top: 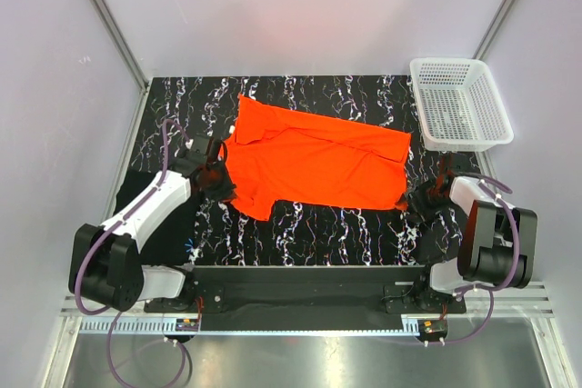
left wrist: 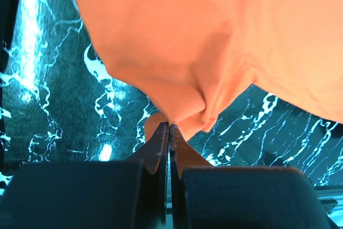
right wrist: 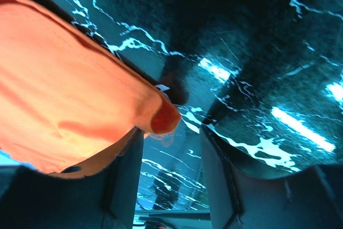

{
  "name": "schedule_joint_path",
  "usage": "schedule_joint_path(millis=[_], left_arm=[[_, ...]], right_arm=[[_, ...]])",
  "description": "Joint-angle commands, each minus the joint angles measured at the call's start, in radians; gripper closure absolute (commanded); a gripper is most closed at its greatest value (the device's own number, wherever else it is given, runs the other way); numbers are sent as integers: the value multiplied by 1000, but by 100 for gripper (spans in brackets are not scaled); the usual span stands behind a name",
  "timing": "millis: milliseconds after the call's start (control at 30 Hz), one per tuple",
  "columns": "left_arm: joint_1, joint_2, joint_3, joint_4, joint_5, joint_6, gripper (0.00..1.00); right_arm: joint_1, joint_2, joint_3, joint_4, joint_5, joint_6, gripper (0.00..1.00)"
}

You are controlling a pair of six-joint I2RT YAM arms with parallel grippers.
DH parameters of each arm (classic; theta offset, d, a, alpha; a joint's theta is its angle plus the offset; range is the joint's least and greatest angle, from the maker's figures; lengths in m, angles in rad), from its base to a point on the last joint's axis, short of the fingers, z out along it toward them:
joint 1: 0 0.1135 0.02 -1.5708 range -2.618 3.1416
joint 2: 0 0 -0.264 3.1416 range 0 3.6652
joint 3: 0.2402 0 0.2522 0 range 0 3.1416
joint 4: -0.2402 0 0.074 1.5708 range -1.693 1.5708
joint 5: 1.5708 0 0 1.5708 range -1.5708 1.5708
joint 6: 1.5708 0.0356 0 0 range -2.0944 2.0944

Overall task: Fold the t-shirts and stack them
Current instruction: Flatten the tshirt out

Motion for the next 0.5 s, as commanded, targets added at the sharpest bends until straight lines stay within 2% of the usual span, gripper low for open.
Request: schedule_joint_path(millis=[0, 100, 267, 367, 400, 467], left_arm=[[0, -9, 53, 5, -20, 33, 100], [0, -9, 60, 2, -22, 41, 100], [0, -19, 63, -9, -34, 50, 100], [0, -24, 62, -12, -39, 55, 100], [0, -25, 67, -12, -43, 58, 100], [1, -38, 79, -20, -52, 78, 100]], right_arm=[[-4, 38, 15, 51, 41, 1, 48], [-4, 63, 18, 66, 57, -11, 56], [-4, 62, 37, 69, 93, -45, 60], [-4, 78, 35, 79, 104, -59, 83], [-4, 87, 34, 83, 99, -63, 97], [-4, 88, 43, 80, 75, -76, 100]])
